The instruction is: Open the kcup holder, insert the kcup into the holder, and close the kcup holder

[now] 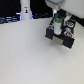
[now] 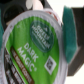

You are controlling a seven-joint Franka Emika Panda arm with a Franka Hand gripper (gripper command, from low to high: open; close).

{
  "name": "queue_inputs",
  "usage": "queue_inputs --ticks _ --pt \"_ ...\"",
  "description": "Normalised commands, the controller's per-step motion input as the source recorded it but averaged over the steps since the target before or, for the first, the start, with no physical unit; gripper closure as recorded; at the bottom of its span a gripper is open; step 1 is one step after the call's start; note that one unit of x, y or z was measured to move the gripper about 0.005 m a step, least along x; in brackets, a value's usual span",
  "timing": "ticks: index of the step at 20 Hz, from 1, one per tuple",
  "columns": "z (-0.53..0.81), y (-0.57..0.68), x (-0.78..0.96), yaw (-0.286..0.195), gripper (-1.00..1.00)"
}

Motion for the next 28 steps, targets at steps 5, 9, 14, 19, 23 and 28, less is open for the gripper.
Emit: queue_inputs --ticks 5,9,14,19,23,28 --pt "0.07 0.42 -0.33 0.114 1.00" --pt "0.00 0.41 -0.38 0.113 1.00" --pt "-0.05 0.36 -0.39 0.123 1.00" --pt "-0.16 0.21 -0.33 0.119 1.00" --pt "-0.22 0.06 -0.18 0.082 1.00" --pt "-0.25 0.04 -0.18 0.073 1.00"
